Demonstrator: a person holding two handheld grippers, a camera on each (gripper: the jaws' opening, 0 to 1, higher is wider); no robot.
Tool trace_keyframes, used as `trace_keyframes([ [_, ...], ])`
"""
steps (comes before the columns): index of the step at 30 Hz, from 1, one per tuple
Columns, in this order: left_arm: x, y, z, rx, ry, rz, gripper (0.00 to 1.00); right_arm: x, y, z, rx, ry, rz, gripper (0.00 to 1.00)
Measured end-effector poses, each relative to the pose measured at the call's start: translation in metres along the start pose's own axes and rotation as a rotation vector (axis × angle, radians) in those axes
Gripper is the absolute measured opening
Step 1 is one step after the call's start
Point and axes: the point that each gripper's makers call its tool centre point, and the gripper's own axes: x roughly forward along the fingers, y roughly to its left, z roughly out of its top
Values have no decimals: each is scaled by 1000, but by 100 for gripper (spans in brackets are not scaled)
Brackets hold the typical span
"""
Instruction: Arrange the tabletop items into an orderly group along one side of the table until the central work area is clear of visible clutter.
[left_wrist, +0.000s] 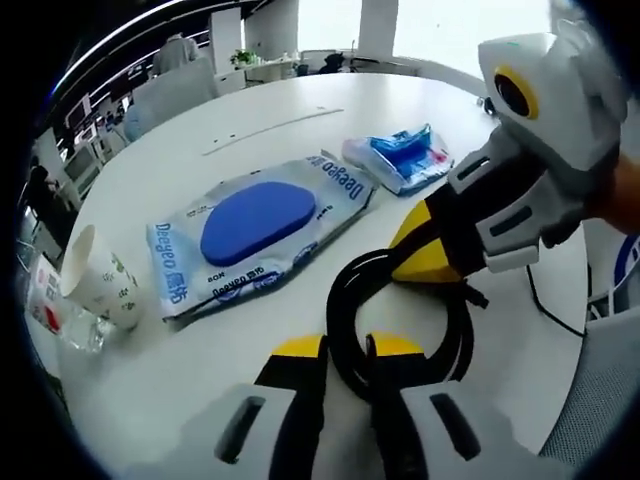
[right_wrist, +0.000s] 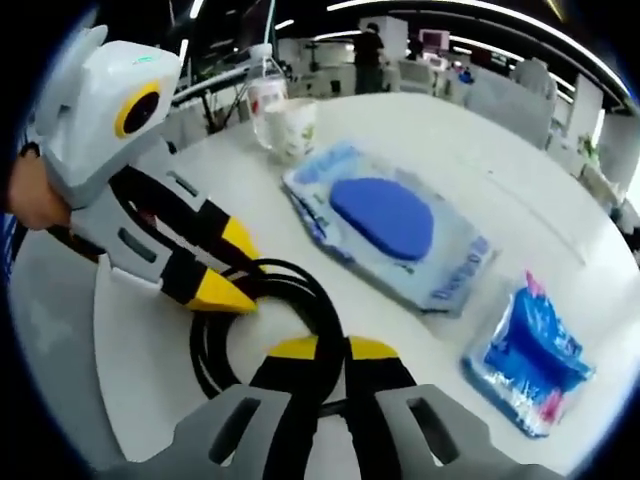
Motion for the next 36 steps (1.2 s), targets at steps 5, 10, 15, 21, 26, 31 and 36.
trace_keyframes([
  [5, -2, -1, -2, 6, 3, -2, 18, -1, 1, 1, -13, -14, 7, 8],
  [10, -7, 3, 1, -3, -11, 8, 26, -7, 3, 10, -5, -60, 17, 17],
  [15, -15, 10, 6, 4, -34, 24, 33, -14, 2, 20, -12, -103, 16, 27],
  [21, -26, 15, 12, 7, -67, 32, 37, -24, -5, 28, -10, -134, -2, 37],
  [26, -35, 18, 17, 15, -90, 43, 39, -36, -10, 32, 0, -159, -11, 46],
  [31, -41, 20, 20, 13, -103, 53, 41, -43, -11, 34, -11, -172, -20, 55],
  [36, -49, 16, 29, 35, -123, 59, 45, -51, -12, 38, -19, -188, -33, 62],
])
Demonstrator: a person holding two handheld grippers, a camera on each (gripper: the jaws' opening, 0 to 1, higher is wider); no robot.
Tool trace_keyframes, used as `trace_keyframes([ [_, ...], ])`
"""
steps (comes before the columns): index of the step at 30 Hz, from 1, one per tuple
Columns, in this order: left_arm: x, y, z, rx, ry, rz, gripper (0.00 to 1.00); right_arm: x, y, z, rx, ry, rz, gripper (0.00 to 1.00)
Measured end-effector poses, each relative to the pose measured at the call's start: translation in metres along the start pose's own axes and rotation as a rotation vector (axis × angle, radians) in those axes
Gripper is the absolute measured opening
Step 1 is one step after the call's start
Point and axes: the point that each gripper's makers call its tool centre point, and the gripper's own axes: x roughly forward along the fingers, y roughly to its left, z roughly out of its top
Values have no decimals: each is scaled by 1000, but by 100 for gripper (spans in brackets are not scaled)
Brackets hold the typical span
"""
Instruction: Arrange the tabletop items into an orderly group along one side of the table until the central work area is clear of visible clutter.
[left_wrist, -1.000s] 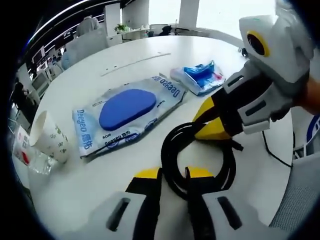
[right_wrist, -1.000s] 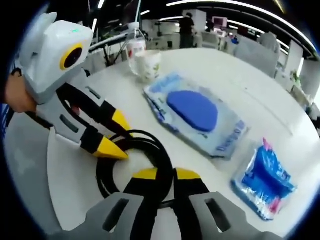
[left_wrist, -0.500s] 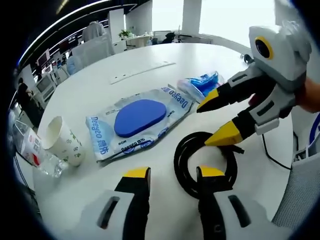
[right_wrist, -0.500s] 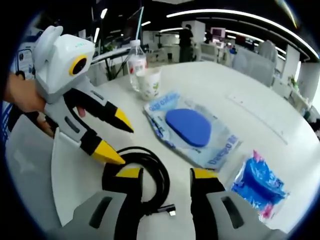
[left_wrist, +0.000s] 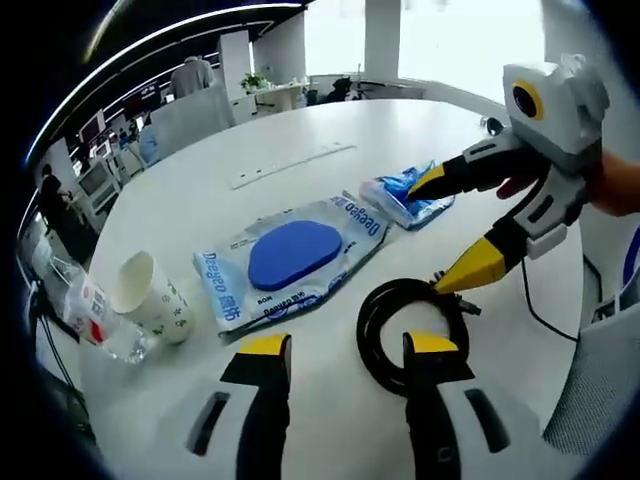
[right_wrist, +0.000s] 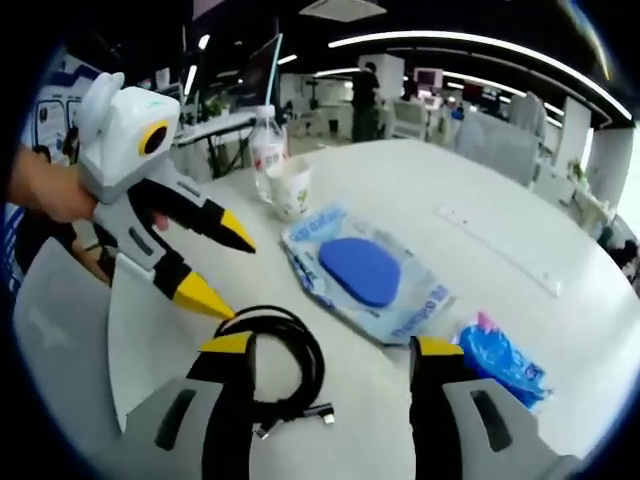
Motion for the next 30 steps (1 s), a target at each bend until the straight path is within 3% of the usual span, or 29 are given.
trace_keyframes([
  [12, -25, 9, 21, 23, -70, 63, 61, -15, 3, 6, -15, -25, -17, 93],
  [25, -51, 12, 16, 4, -117, 119, 86, -32, 10, 14, -54, -43, -32, 100],
  [30, -63, 13, 11, 15, -129, 134, 90, -41, 13, 15, -60, -53, -40, 100],
])
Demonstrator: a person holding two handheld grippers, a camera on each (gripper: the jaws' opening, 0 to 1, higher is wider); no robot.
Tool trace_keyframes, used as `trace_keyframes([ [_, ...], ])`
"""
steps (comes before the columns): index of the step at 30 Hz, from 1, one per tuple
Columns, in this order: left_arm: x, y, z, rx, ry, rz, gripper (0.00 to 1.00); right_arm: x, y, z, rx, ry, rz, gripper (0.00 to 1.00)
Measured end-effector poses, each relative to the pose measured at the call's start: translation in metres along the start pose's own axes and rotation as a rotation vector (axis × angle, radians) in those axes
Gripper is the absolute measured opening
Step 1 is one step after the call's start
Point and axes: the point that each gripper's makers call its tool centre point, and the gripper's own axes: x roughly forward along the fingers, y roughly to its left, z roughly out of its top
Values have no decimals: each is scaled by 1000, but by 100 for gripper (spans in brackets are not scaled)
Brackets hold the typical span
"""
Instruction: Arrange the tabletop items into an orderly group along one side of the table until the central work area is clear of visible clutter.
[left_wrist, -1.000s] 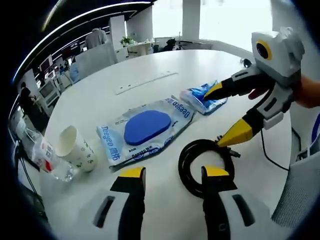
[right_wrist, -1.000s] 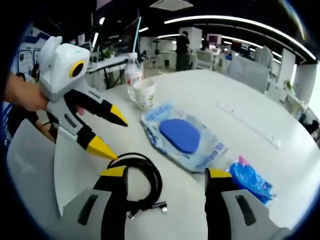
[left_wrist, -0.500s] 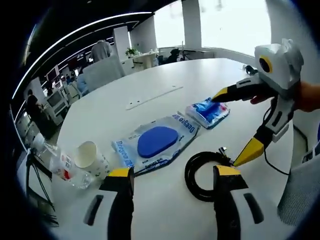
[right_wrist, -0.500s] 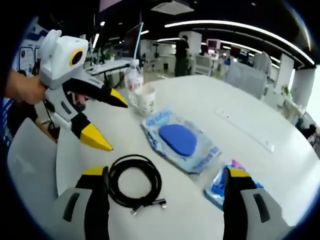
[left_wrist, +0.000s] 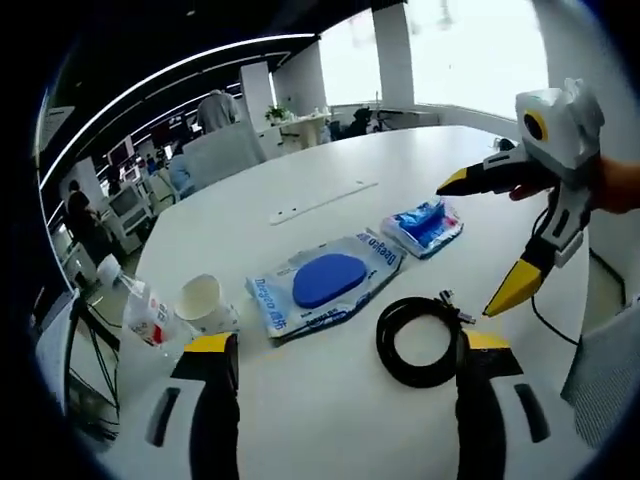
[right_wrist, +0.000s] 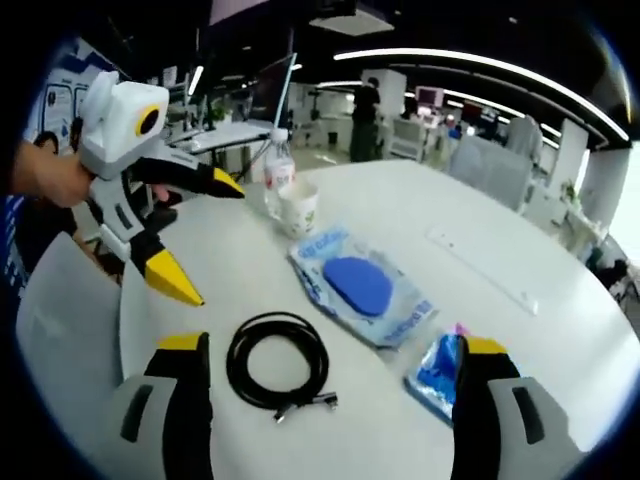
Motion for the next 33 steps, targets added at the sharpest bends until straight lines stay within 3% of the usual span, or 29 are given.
trace_keyframes([
  [4, -10, 6, 2, -50, -43, 20, 98, -9, -1, 1, 3, -14, -17, 100],
  [16, -39, 26, -10, -68, -83, 72, 99, -34, -15, 0, 60, -67, -81, 100],
  [21, -44, 27, -14, -75, -89, 82, 99, -46, -21, 1, 88, -96, -125, 100],
  [33, -59, 23, -22, -82, -124, 90, 99, -65, -20, -13, 157, -126, -152, 100],
])
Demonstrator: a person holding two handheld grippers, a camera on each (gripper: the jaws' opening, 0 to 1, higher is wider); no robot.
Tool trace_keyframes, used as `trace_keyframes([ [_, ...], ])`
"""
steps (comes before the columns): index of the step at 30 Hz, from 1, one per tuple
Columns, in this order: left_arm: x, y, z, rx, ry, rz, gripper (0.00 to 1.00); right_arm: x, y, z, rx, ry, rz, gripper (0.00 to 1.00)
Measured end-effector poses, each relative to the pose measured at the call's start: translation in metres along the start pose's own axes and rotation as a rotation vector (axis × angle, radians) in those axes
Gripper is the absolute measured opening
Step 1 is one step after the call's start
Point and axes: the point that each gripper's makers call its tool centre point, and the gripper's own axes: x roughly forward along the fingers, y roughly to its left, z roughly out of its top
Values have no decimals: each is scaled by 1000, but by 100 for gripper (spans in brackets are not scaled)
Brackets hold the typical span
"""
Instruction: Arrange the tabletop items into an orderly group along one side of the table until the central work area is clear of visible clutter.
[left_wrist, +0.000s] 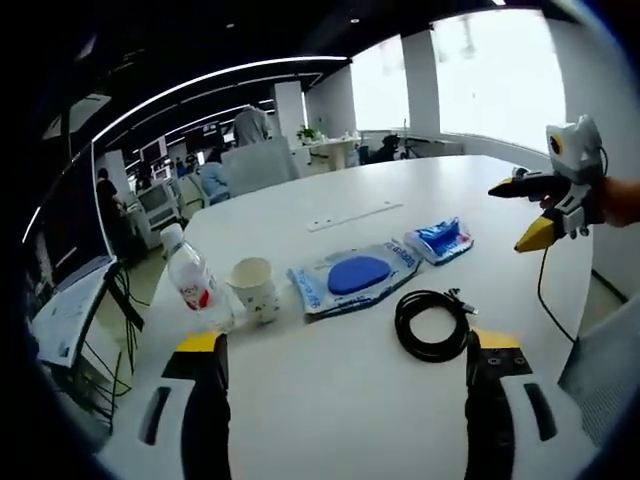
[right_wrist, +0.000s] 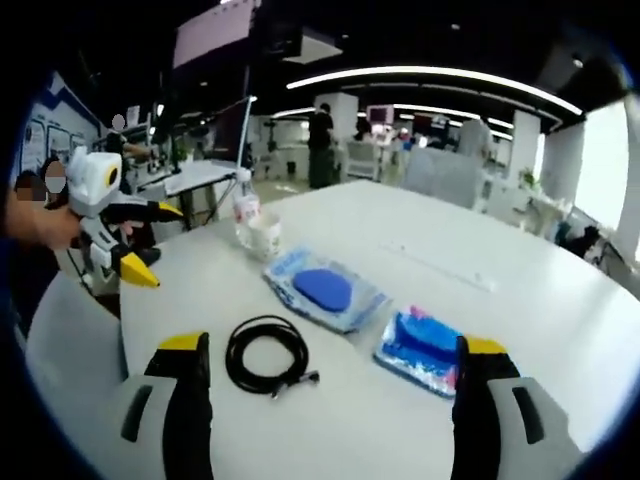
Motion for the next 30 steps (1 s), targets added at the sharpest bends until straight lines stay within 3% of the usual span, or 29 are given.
trace_keyframes([
  [11, -17, 7, 11, 33, -68, 36, 99, -23, -3, -7, 49, -40, -49, 100],
  [18, -22, 5, 7, 35, -71, 7, 99, -36, 5, -10, 88, -79, -79, 100],
  [23, -29, 8, 7, 15, -80, 13, 99, -43, 11, -18, 93, -61, -95, 100],
  [30, -45, 9, 5, 18, -92, 21, 99, -55, 24, -17, 83, -50, -134, 100],
])
